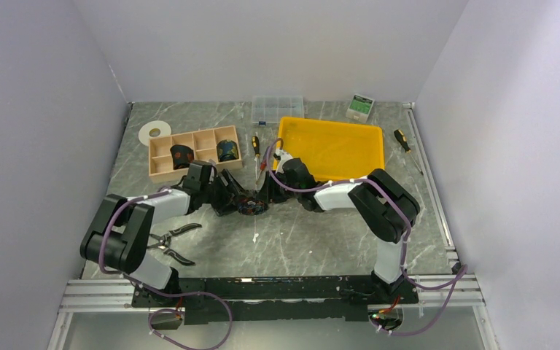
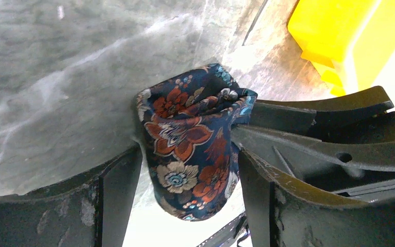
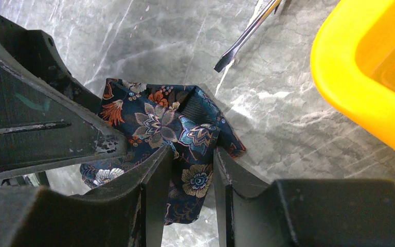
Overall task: Roll the ties
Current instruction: Pick up the tie at the center of the board.
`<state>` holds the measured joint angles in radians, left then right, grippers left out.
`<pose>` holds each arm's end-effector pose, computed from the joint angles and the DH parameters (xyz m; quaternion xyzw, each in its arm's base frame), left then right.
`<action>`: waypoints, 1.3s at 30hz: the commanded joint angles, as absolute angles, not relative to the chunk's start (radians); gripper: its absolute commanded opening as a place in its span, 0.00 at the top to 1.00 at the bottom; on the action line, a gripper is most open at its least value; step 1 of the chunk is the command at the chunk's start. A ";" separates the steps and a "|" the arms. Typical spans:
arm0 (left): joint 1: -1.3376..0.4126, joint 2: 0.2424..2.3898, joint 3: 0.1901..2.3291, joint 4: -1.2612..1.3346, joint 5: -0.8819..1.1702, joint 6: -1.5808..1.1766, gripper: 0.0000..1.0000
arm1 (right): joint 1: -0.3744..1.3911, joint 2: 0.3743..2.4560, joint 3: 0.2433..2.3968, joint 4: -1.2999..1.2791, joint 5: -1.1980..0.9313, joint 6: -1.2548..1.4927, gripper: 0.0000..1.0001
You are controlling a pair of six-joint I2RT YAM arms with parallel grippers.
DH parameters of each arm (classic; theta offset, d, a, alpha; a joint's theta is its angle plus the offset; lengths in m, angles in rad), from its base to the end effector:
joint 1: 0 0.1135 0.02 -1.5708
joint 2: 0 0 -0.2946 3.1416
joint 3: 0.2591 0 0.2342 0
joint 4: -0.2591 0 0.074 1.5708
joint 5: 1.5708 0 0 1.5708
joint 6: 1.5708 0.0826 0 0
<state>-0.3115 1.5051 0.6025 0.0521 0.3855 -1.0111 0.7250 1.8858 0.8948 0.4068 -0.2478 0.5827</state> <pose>0.2640 -0.1176 0.1538 -0.2514 0.8860 -0.3539 0.1629 0.2965 0.2897 0.1521 -0.1205 0.8677 0.3722 0.3068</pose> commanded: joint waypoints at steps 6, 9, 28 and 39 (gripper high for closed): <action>-0.387 1.593 0.667 0.002 0.314 -1.010 0.27 | 0.721 1.904 0.865 0.354 -0.237 0.541 0.63; -0.394 1.602 0.669 0.011 0.323 -1.014 0.31 | 0.720 1.907 0.864 0.355 -0.239 0.541 0.63; -0.407 1.626 0.657 0.040 0.431 -1.049 0.28 | 0.719 1.913 0.850 0.377 -0.247 0.563 0.63; -0.407 1.580 0.632 -0.074 0.351 -1.016 0.26 | 0.717 1.836 0.863 0.296 -0.225 0.641 0.29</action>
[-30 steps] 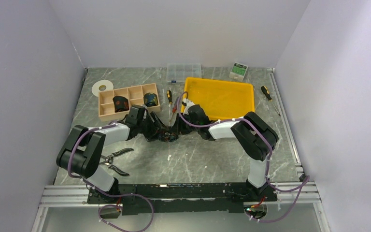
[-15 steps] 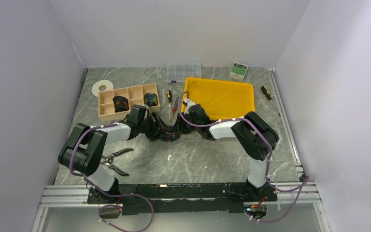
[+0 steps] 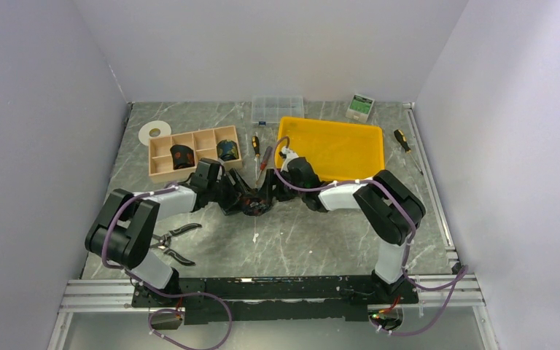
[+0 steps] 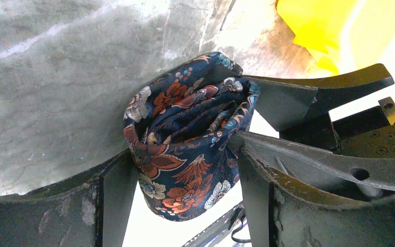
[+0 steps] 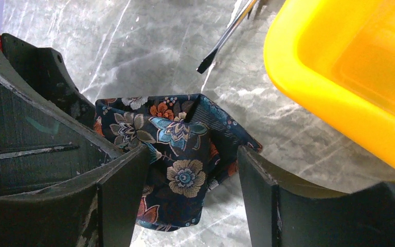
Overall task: Roll the ties
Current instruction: Pick up the tie at the center of the board.
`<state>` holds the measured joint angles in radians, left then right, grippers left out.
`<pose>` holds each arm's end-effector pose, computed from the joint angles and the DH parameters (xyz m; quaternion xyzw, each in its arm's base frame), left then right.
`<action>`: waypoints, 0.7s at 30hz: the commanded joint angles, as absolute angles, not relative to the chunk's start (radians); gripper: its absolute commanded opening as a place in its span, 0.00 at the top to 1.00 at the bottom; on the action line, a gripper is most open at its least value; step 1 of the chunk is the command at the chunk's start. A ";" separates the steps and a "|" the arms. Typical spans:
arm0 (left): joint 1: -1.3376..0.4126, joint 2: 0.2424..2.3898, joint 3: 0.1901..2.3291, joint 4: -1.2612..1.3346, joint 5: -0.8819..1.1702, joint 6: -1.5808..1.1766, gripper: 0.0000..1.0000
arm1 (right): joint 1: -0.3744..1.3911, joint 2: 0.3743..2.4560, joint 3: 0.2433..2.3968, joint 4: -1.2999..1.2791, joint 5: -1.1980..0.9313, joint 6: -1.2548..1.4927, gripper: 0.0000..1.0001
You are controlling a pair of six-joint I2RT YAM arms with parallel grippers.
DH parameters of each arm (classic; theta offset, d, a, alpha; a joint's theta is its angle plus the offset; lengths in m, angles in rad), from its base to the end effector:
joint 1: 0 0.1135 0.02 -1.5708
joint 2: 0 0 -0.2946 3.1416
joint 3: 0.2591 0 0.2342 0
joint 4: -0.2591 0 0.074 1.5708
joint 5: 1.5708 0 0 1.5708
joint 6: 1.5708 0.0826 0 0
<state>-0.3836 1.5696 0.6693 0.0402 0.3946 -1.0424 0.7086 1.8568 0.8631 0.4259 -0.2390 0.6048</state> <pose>0.2713 -0.1437 0.1541 -0.2328 0.8920 -0.3622 0.1378 0.2963 0.2797 0.1562 -0.1024 0.8665 0.3742 0.3142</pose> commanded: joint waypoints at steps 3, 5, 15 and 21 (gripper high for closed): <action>-0.405 1.565 0.619 -0.070 0.346 -1.016 0.26 | 0.712 1.810 0.874 0.266 -0.221 0.651 0.24; -0.405 1.554 0.606 -0.064 0.346 -1.021 0.26 | 0.707 1.789 0.871 0.255 -0.224 0.660 0.22; -0.405 1.525 0.597 -0.056 0.330 -1.023 0.25 | 0.694 1.696 0.863 0.203 -0.222 0.661 0.16; -0.403 1.540 0.617 -0.064 0.329 -1.014 0.25 | 0.695 1.616 0.837 0.178 -0.182 0.644 0.17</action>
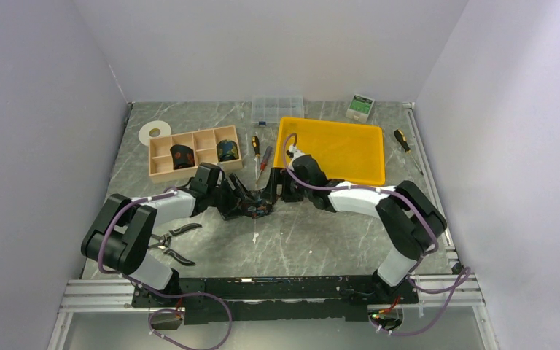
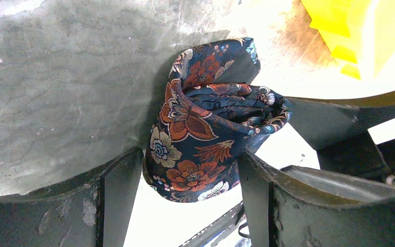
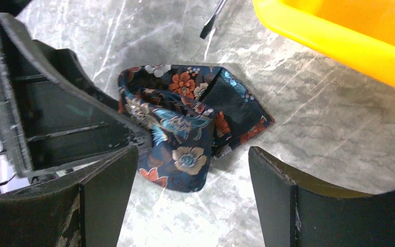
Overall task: Roll the ties
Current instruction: Pick up the tie at the center of the board.
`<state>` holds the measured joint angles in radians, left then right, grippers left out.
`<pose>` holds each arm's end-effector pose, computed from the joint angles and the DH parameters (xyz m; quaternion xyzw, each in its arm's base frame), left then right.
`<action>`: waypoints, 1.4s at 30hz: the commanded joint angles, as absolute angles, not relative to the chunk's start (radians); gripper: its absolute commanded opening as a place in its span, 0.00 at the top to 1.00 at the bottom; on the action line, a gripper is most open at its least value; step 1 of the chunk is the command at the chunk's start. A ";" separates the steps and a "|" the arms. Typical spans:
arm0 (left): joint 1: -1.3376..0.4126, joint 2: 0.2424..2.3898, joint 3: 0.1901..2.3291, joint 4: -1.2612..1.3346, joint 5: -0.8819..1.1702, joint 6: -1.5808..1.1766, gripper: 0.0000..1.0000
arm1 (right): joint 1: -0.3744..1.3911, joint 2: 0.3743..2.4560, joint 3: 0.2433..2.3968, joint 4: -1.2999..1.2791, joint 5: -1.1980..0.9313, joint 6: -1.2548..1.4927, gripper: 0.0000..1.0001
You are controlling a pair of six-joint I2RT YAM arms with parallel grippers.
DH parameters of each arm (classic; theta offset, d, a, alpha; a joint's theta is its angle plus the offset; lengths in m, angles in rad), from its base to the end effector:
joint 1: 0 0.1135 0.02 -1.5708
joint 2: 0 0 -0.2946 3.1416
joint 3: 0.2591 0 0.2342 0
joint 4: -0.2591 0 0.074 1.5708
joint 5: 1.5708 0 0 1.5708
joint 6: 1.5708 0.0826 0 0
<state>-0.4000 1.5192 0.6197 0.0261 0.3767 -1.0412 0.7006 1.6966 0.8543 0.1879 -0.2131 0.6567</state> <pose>0.2548 -0.1407 0.1522 -0.2302 0.8963 -0.3537 0.1361 0.2756 0.2552 0.1826 -0.0666 0.8905 0.3503 0.2825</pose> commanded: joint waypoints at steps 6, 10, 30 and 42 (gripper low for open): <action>-0.404 1.541 0.628 -0.067 0.331 -1.014 0.25 | 0.718 1.642 0.861 0.154 -0.219 0.612 0.35; -0.403 1.526 0.626 -0.068 0.329 -1.001 0.25 | 0.719 1.709 0.893 0.147 -0.220 0.602 0.46; -0.363 1.405 0.580 0.085 0.371 -0.772 0.14 | 0.662 1.853 0.857 0.189 -0.207 0.617 0.57; -0.360 1.638 0.679 0.084 0.523 -0.892 0.12 | 0.651 1.875 0.826 0.231 -0.215 0.621 0.58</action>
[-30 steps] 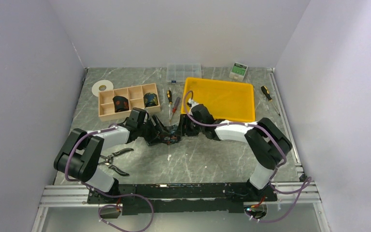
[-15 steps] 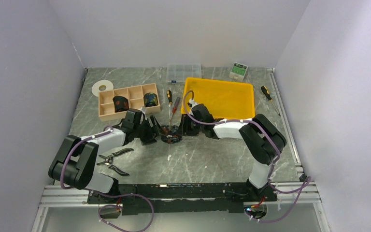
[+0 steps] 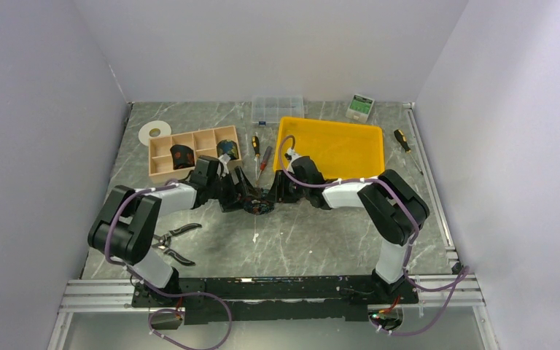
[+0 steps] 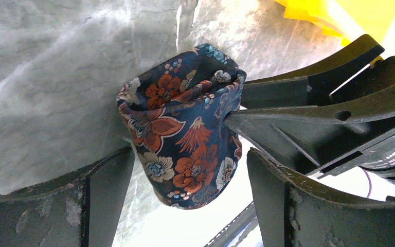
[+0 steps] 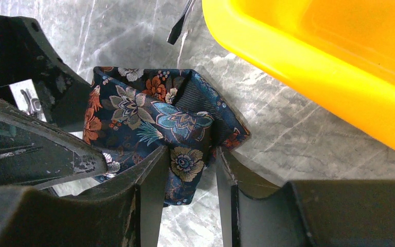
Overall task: Roll the ties
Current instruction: Pick up the tie at the center of the board.
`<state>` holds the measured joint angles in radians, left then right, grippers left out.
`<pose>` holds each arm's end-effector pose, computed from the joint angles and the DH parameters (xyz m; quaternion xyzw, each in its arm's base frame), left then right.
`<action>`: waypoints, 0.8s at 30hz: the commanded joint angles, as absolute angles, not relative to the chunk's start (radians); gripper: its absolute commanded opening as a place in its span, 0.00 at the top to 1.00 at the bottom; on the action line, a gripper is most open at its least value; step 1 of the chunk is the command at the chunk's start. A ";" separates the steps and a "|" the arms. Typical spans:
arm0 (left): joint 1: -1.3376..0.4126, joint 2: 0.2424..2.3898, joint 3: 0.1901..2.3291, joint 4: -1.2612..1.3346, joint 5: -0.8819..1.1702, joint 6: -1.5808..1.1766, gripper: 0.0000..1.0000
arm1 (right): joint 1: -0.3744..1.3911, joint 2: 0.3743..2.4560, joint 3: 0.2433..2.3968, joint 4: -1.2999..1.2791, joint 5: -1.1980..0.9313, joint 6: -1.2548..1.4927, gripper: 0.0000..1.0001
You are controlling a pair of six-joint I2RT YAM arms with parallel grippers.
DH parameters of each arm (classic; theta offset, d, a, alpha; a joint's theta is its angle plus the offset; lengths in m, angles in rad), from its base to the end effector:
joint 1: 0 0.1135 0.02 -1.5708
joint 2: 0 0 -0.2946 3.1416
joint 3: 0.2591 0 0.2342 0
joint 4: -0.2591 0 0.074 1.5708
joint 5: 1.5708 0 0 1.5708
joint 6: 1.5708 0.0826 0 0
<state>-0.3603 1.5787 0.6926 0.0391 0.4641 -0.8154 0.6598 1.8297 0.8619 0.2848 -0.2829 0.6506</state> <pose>0.2770 -0.1439 0.1599 -0.1260 0.9051 -0.3701 0.1674 0.2957 0.2586 0.1491 -0.0647 0.8938 0.3600 0.2596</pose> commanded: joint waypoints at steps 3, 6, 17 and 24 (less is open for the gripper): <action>-0.360 1.676 0.663 0.133 0.550 -0.973 0.13 | 0.651 1.877 0.822 0.236 -0.216 0.621 0.59; -0.361 1.698 0.659 0.142 0.564 -1.008 0.16 | 0.651 1.875 0.821 0.240 -0.216 0.620 0.59; -0.360 1.734 0.672 0.128 0.574 -0.986 0.42 | 0.652 1.882 0.824 0.244 -0.222 0.619 0.60; -0.360 1.741 0.691 0.105 0.568 -0.967 0.37 | 0.652 1.888 0.825 0.247 -0.225 0.618 0.61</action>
